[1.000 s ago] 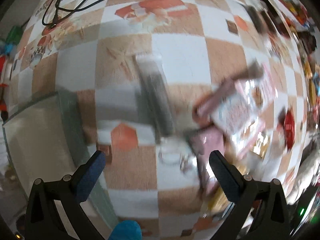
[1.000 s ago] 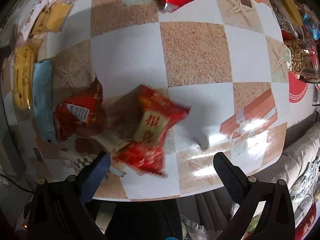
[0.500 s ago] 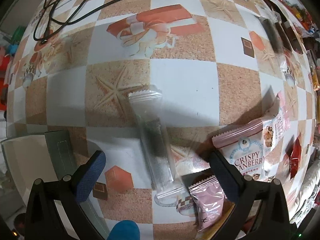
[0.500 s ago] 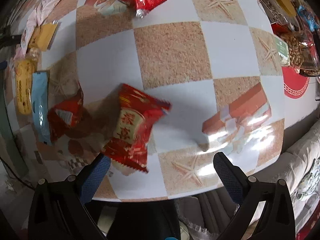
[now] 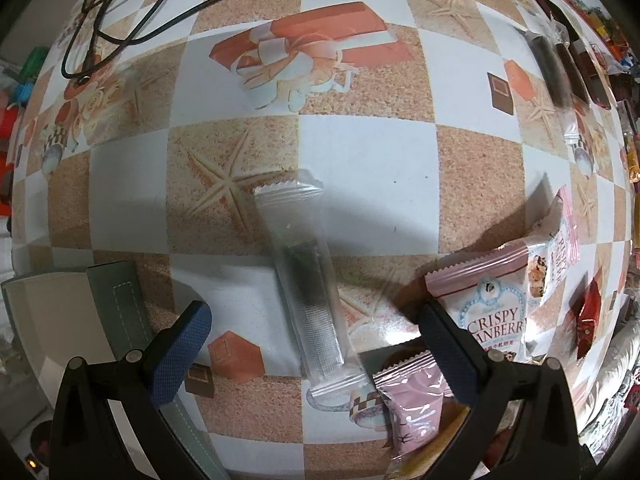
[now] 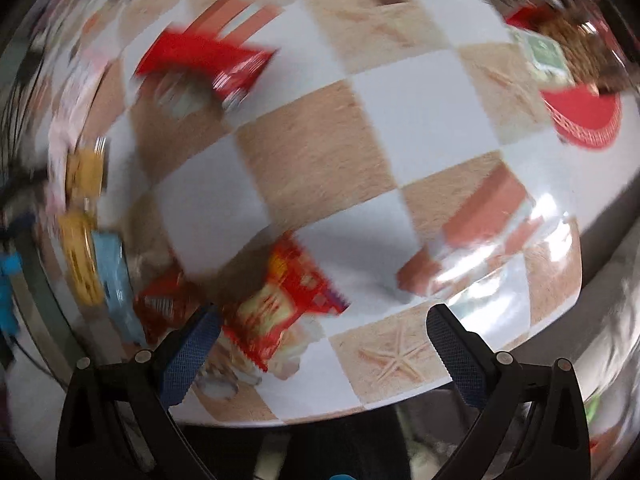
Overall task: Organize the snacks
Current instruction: 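Grasp the clear wrapped stick snack with the left tool while the right grasps the red candy packet, then carry both snacks over the glass tray and open both tools to drop them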
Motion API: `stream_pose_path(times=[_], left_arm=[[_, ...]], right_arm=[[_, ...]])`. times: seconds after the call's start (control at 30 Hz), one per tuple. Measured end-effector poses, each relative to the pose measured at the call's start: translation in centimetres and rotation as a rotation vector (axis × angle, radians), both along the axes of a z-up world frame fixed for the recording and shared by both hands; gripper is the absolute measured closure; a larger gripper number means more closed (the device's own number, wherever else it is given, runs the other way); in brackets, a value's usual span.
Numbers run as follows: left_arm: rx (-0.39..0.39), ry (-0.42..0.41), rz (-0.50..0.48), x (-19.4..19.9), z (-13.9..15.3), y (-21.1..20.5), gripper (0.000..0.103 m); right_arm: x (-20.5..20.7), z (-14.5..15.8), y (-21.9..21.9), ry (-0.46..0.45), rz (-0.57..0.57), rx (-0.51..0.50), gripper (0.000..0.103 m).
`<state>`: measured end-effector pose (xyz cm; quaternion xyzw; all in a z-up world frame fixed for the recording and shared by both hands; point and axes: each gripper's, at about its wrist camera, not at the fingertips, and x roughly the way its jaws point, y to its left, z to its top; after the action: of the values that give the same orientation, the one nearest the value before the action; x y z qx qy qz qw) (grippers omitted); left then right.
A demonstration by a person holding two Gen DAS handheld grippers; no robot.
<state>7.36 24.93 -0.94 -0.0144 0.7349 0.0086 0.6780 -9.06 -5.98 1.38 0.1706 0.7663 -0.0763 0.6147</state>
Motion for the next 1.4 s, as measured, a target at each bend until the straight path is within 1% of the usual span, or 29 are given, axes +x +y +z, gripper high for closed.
stream_pose_path(times=[0.07,0.2,0.23,0.37,0.47,0.57,0.6,0.63,0.7,0.77,0.8,0.83,0.87,0.9,0.93,0.97,1.0,1.03,1.13,1.23,1.4], left_arm=[[0.0,-0.002,-0.003,0.1,0.0,-0.1,0.0],[0.0,0.002,-0.003,0.1,0.0,-0.2,0.0],[0.0,0.003,-0.004,0.1,-0.1,-0.2,0.0],[-0.001,0.002,-0.007,-0.1,-0.3,-0.2,0.0],[0.003,-0.007,-0.025,-0.2,-0.2,-0.5,0.0],[0.014,-0.015,-0.045,-0.2,0.1,-1.0,0.0],[0.016,-0.015,-0.049,-0.2,0.2,-1.1,0.0],[0.015,-0.015,-0.051,-0.3,0.2,-1.3,0.002],[0.004,-0.016,-0.056,-0.4,0.5,-1.8,0.007],[0.0,-0.023,-0.079,-0.6,1.0,-2.4,0.018],[-0.003,-0.028,-0.09,-0.8,1.2,-2.7,0.022],[-0.005,-0.033,-0.098,-0.9,1.4,-3.0,0.033],[-0.007,-0.039,-0.109,-1.2,1.8,-3.3,0.047],[-0.009,-0.042,-0.117,-1.4,2.0,-3.5,0.055],[-0.012,-0.043,-0.126,-1.6,2.2,-3.7,0.076],[-0.018,-0.04,-0.138,-1.9,2.4,-3.9,0.087],[-0.036,-0.029,-0.143,-2.3,2.4,-3.9,0.087],[-0.047,-0.021,-0.142,-2.8,2.4,-3.9,0.087],[-0.075,-0.025,-0.143,-4.8,3.0,-3.6,0.087],[-0.142,-0.04,-0.157,-7.3,4.5,-3.3,0.087],[-0.189,-0.064,-0.181,-11.0,6.7,-2.6,0.087]], right_arm=[[0.3,0.1,-1.3,-0.011,-0.05,-0.009,0.0],[0.9,-1.0,-2.5,0.029,-0.15,0.05,0.0],[1.1,-1.3,-2.7,0.038,-0.165,0.048,0.0],[0.6,-2.6,-2.7,0.09,-0.187,0.005,0.0],[0.1,-3.1,-2.5,0.105,-0.157,-0.035,0.0],[-0.1,-3.4,-2.5,0.132,-0.2,-0.021,0.0],[0.0,-4.4,-1.7,0.151,-0.207,-0.013,0.0],[-0.6,-4.9,-1.7,0.172,-0.211,0.0,0.0],[-0.5,-5.6,-1.7,0.227,-0.191,0.033,0.0],[-0.9,-5.5,-1.3,0.206,-0.166,0.034,0.0],[-0.8,-5.3,-0.8,0.197,-0.156,0.029,0.007],[-1.0,-5.0,-0.2,0.192,-0.138,0.012,0.011],[-1.3,-4.4,0.4,0.174,-0.119,0.007,0.022],[-1.3,-4.0,0.8,0.155,-0.087,0.002,0.041],[-1.2,-3.6,1.1,0.137,-0.055,0.005,0.054],[-1.2,-3.2,1.5,0.118,-0.021,0.022,0.073],[-1.4,-3.1,1.6,0.11,-0.01,0.041,0.077],[-1.6,-3.0,1.6,0.105,-0.011,0.051,0.077],[-1.9,-1.9,0.9,0.038,-0.054,0.091,0.078],[-2.5,-1.1,0.2,0.003,-0.06,0.1,0.078],[-3.5,1.4,0.2,-0.038,-0.068,0.112,0.078]])
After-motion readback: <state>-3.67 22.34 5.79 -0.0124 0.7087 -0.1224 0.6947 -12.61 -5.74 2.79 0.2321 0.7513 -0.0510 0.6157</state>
